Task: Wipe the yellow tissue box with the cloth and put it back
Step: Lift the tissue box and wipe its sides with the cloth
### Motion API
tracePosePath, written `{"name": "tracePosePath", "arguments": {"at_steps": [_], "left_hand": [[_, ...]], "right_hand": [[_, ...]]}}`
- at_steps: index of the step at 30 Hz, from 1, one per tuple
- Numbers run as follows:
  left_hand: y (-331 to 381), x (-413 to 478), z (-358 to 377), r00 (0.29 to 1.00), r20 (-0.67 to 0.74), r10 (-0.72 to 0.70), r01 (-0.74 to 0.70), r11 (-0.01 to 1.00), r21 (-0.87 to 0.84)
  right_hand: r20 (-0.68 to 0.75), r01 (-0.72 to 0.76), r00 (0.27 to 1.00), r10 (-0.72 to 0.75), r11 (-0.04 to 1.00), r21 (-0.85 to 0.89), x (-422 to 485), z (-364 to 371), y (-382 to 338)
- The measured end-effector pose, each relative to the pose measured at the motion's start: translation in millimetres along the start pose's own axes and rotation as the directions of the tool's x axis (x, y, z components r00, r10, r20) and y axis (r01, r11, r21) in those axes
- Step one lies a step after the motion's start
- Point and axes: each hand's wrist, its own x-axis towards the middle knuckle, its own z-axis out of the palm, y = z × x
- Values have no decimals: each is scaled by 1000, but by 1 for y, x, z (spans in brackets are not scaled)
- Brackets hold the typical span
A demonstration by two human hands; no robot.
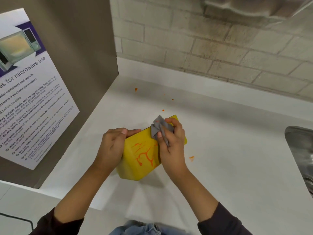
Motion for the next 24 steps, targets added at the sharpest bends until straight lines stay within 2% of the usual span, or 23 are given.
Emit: {"name": "tracePosePath", "arguments": {"at_steps": [3, 5, 8, 11, 17, 20, 22, 24], "left_hand": [[1, 3, -1, 999, -4, -34, 34, 999, -8], [-1, 2, -2, 999, -13, -44, 43, 999, -6], [-2, -1, -3, 999, -37, 4, -4, 1000, 23], [1, -2, -1, 998, -25, 65, -63, 996, 70], [10, 0, 2, 999, -2, 41, -40, 997, 61], [11, 0, -2, 1000, -6, 10, -9, 998, 56], [13, 0, -3, 1000, -8, 1, -1, 998, 65], [15, 0, -2, 1000, -8, 11, -11, 995, 95]], "right_hand": [[67, 115, 991, -117, 993, 27, -10, -11, 15], [36, 128, 991, -127, 991, -38, -5, -22, 28], [-97, -6, 995, 1, 998, -58, 12, -28, 36], [-121, -143, 982, 147, 989, 34, 21, -18, 25], [76, 77, 994, -81, 996, 54, -2, -5, 4], [90, 180, 979, -185, 982, 63, -8, -21, 22], [-5, 112, 994, -112, 993, 49, -3, -30, 36], [-81, -86, 992, 96, 989, 124, 7, -32, 40]]}}
